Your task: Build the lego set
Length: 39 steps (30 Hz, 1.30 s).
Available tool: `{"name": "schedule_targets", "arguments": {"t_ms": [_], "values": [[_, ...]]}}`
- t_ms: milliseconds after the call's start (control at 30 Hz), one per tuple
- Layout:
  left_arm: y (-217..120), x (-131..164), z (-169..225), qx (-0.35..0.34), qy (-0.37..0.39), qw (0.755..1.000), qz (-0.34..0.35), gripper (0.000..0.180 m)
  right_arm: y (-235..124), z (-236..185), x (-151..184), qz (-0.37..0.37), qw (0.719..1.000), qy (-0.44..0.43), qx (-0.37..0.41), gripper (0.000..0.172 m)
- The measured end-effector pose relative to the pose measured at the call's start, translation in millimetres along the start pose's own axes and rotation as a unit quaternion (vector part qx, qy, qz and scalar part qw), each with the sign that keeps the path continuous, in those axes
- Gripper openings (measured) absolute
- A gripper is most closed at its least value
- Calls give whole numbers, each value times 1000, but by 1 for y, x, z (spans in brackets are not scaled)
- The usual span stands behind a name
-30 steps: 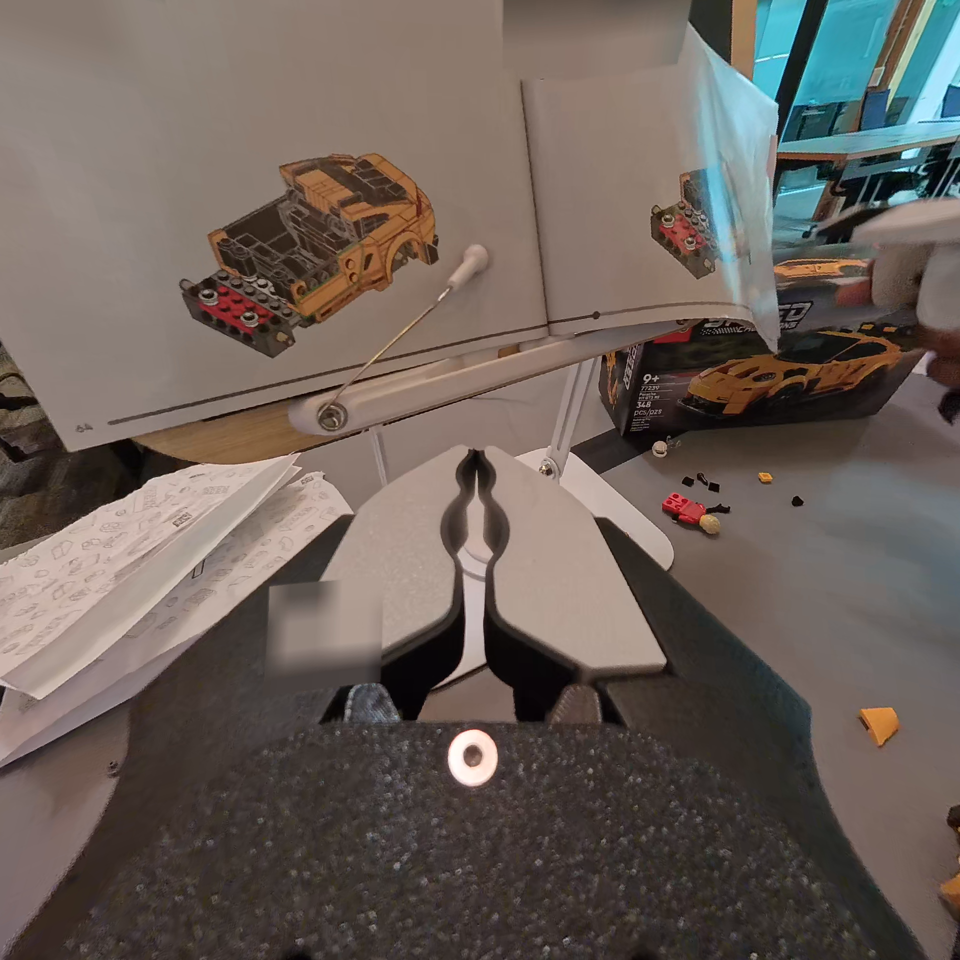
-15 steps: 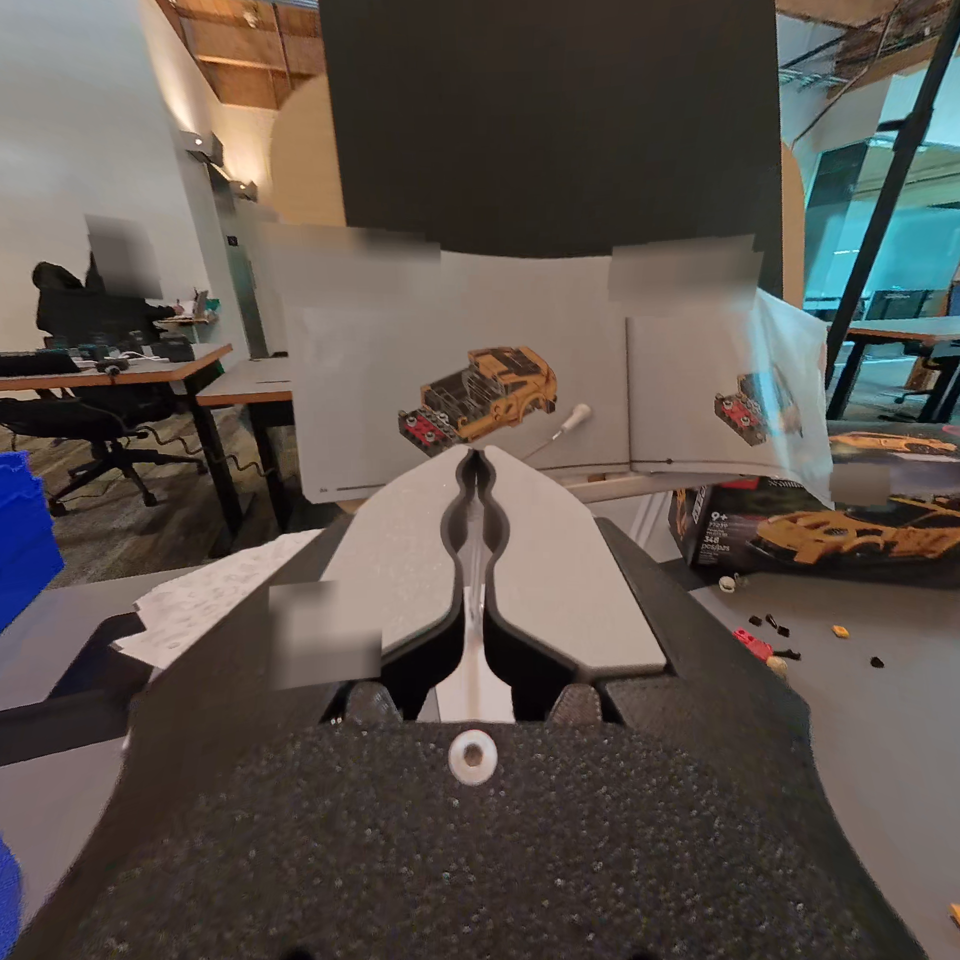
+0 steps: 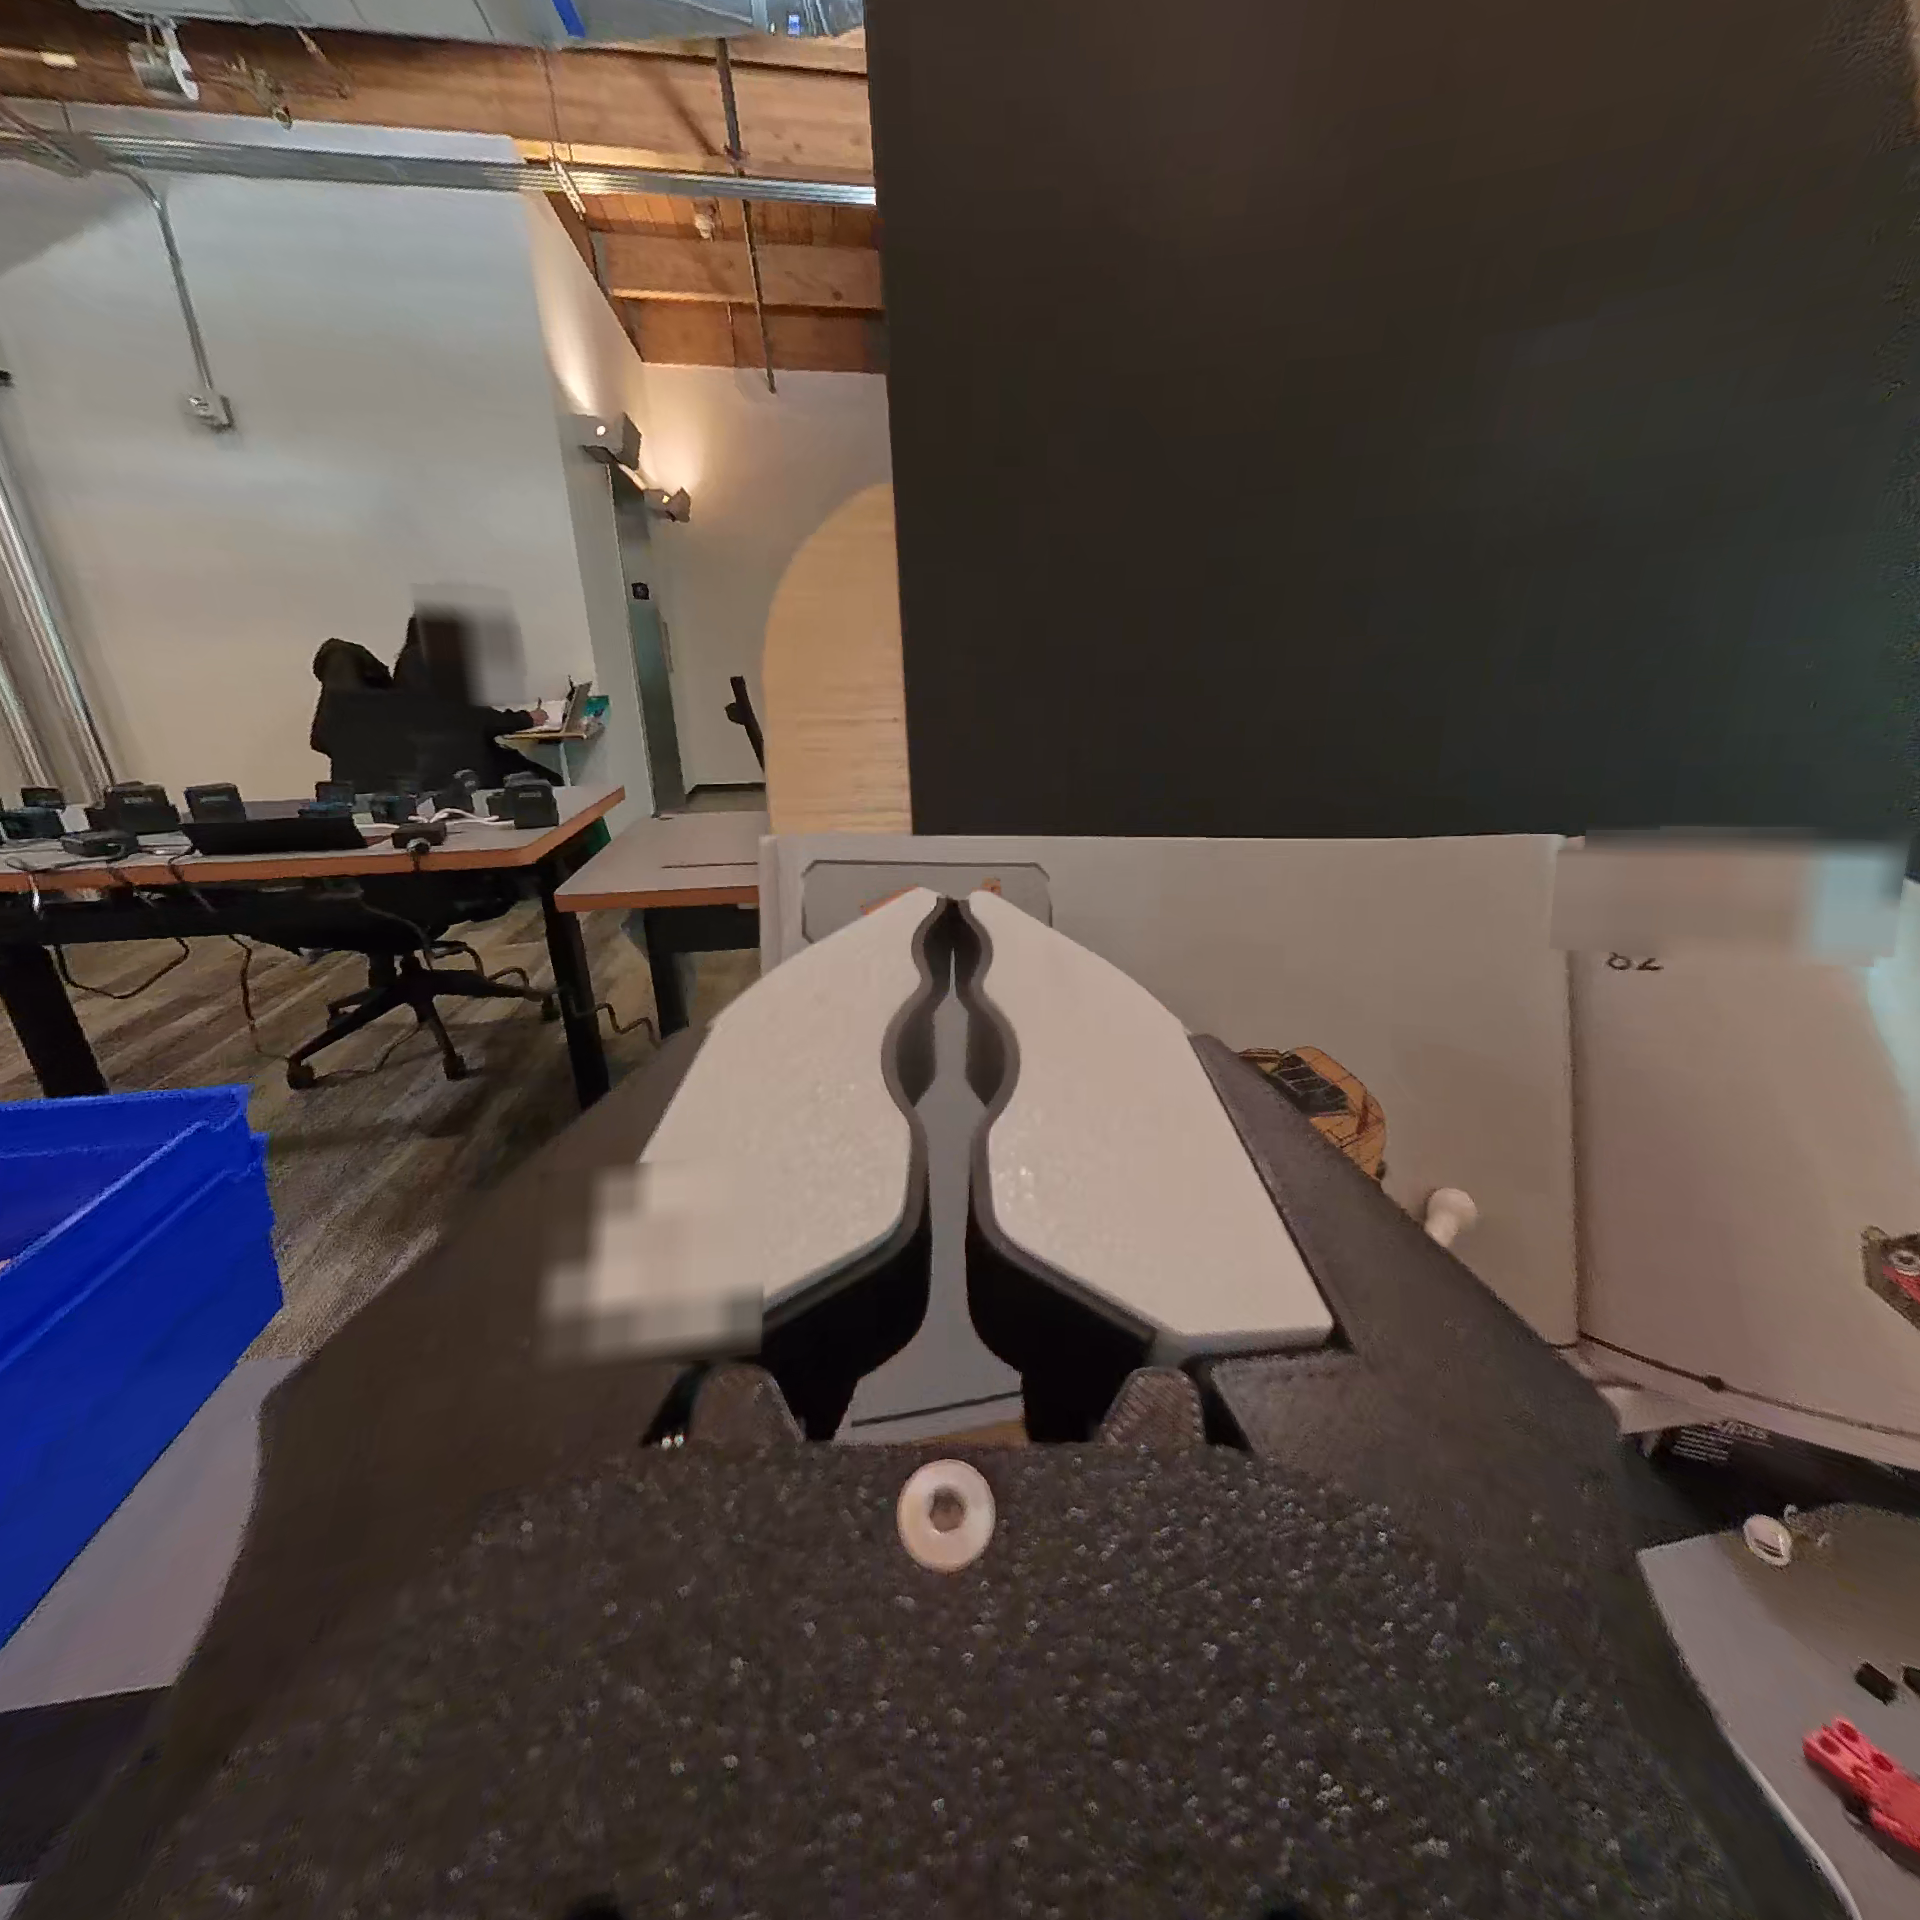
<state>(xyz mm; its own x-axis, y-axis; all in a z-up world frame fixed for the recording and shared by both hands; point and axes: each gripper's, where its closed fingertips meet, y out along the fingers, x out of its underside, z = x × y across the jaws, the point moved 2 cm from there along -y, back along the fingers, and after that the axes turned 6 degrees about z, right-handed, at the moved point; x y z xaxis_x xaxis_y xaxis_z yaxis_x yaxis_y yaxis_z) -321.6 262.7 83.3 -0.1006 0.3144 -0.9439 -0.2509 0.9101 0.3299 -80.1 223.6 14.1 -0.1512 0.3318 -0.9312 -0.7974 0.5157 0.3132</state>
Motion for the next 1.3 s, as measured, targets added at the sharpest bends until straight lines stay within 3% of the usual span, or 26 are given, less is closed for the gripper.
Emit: {"name": "schedule_targets", "arguments": {"t_ms": [467, 667, 1000, 1200, 1300], "values": [[-12, 16, 6, 30, 24, 999, -8, 0, -1, 5, 7, -3, 1000, 8, -9, 0], [-27, -3, 15, 40, 20, 999, -2, 0, -3, 7, 3, 3, 1000, 10, -6, 0], [-94, -67, 35, 122, 4, 993, 3, 0, -16, 31, -2, -1, 999, 33, 16, 0], [-148, -58, 5, 138, 24, 989, -49, 0, -35, 37, 14, -21, 999, 25, 18, 0], [-180, -39, -27, 122, 40, 986, -104, 0, -47, 32, 28, -40, 999, 8, 3, 1]]}}
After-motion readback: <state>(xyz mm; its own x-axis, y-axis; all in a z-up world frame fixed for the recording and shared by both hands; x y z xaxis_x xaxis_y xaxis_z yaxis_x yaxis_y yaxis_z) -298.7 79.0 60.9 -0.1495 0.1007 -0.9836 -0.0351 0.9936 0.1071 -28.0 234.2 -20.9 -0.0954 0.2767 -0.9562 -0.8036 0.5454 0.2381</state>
